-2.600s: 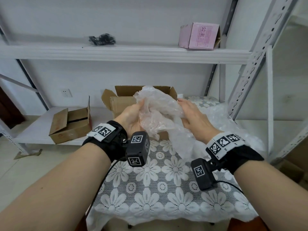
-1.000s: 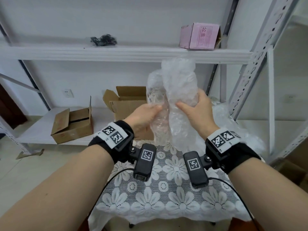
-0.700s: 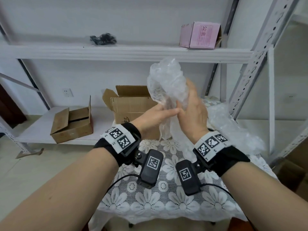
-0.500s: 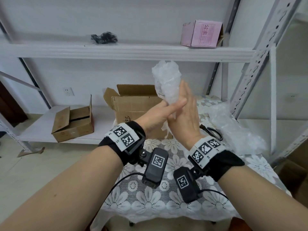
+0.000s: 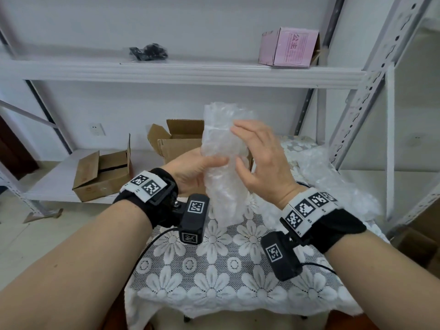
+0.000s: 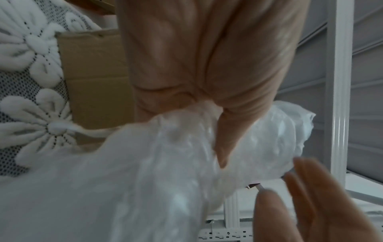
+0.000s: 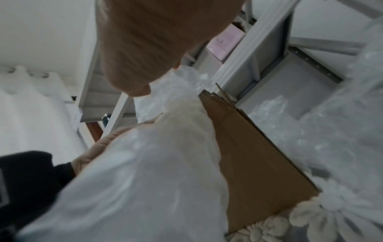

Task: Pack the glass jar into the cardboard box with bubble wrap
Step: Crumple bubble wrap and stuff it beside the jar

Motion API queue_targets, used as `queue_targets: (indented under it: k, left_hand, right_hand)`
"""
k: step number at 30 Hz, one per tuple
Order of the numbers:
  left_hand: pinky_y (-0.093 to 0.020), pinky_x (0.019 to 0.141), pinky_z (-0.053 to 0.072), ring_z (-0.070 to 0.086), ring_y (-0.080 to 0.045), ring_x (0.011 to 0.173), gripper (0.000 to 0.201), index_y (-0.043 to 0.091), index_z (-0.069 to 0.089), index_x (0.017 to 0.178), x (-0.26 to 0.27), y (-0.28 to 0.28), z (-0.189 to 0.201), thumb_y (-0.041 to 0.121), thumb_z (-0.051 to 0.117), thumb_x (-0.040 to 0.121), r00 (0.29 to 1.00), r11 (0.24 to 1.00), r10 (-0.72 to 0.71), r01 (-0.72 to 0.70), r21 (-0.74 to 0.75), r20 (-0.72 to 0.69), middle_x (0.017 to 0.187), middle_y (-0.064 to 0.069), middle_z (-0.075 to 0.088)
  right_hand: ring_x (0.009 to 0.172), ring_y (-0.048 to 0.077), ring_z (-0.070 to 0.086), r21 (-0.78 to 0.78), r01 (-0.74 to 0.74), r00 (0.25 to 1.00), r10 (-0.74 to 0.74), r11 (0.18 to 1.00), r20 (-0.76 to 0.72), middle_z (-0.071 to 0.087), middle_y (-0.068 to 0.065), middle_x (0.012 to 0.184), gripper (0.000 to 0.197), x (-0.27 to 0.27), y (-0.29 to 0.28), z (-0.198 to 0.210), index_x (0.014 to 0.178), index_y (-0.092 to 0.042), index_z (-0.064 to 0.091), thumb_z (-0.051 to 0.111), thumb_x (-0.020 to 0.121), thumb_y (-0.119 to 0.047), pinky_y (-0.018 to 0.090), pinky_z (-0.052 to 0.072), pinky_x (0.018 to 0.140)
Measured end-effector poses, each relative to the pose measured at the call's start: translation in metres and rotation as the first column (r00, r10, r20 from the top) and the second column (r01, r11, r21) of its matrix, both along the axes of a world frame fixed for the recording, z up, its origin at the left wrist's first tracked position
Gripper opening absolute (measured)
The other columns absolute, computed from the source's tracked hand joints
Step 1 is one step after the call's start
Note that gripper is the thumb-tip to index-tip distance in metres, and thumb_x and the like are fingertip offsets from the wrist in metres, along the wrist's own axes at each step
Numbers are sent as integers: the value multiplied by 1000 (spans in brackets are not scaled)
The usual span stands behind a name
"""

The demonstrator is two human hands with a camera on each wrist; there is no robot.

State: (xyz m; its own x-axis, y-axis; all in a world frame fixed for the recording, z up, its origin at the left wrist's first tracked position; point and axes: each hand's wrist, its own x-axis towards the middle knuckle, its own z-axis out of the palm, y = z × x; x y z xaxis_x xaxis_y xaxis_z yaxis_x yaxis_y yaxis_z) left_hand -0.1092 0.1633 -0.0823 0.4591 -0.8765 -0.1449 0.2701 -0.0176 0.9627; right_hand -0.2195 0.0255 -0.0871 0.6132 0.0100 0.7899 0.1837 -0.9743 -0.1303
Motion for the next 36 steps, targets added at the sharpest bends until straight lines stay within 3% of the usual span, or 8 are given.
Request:
queue_targets:
  k: [4, 7, 10, 22, 24, 27, 30, 36]
  left_hand:
    - [-40, 92, 51, 67, -22, 96, 37, -5, 59, 117, -5, 3, 2, 7, 62, 83, 980, 986, -155, 145, 85, 123, 104, -11, 70]
    - [-36, 87, 55, 66, -21, 91, 38, -14, 52, 118, -6, 4, 2, -3, 61, 83, 966, 978, -175, 148, 149, 188, 99, -11, 69]
    - [-38, 89, 53, 67, -21, 89, 31, -10, 58, 112, -2, 5, 2, -10, 61, 81, 958, 978, -154, 112, 177, 242, 96, -10, 70]
    - [-53, 97, 49, 67, -35, 101, 42, -2, 63, 110, -8, 1, 9, -7, 76, 70, 920, 986, 81, -130, 104, 383, 109, -23, 69]
    - [-51, 98, 49, 68, -28, 100, 45, 9, 61, 109, -10, 2, 9, 7, 81, 69, 917, 983, 105, -155, 102, 385, 110, -15, 70]
    - [-40, 93, 54, 68, -23, 105, 62, 16, 55, 122, -10, 8, 14, 23, 82, 66, 947, 980, -54, -10, 198, 317, 116, -7, 70]
    - [-27, 79, 57, 70, -19, 100, 60, 16, 57, 124, -12, 16, 27, 16, 80, 69, 931, 958, -194, 112, 263, 311, 112, -3, 72]
    - [-28, 67, 59, 73, -17, 86, 39, 14, 63, 110, -12, 17, 45, 0, 72, 75, 913, 959, -172, 68, 276, 370, 97, -2, 76]
  right_hand:
    - [145, 16, 21, -16, 24, 962, -28, 1000, -271, 34, -3, 153, 66, 3, 0, 6, 146, -20, 34, 50, 88, -47, 39, 15, 120]
    - [136, 12, 35, 119, 63, 927, -14, 991, -376, 43, -7, 145, 74, 1, -5, 7, 143, -30, 36, 50, 80, -64, 40, 26, 116]
    - [113, 5, 48, 278, 69, 879, 74, 958, -471, 51, -10, 134, 77, -4, -4, 11, 138, -33, 41, 66, 71, -61, 32, 44, 100]
    - [84, 12, 59, 376, 184, 831, 61, 908, -553, 59, -9, 92, 56, -5, -2, 35, 109, -21, 56, 81, 64, -44, 25, 51, 69]
    - [76, 8, 62, 567, 213, 845, 142, 796, -516, 61, -10, 85, 44, -6, -8, 36, 99, -21, 58, 83, 66, -36, 20, 51, 61]
    - [78, 12, 71, 875, 197, 893, 287, 443, -346, 72, 0, 92, 37, -11, -21, 33, 97, -15, 64, 83, 68, -25, 27, 59, 67]
    - [82, 20, 73, 962, 173, 922, 309, 213, -234, 74, 5, 94, 33, -12, -29, 28, 97, -13, 64, 81, 70, -18, 33, 59, 69]
    - [96, 29, 70, 986, 145, 896, 433, -84, -95, 74, 13, 101, 51, -11, -34, 19, 111, -4, 65, 80, 65, -22, 42, 57, 84]
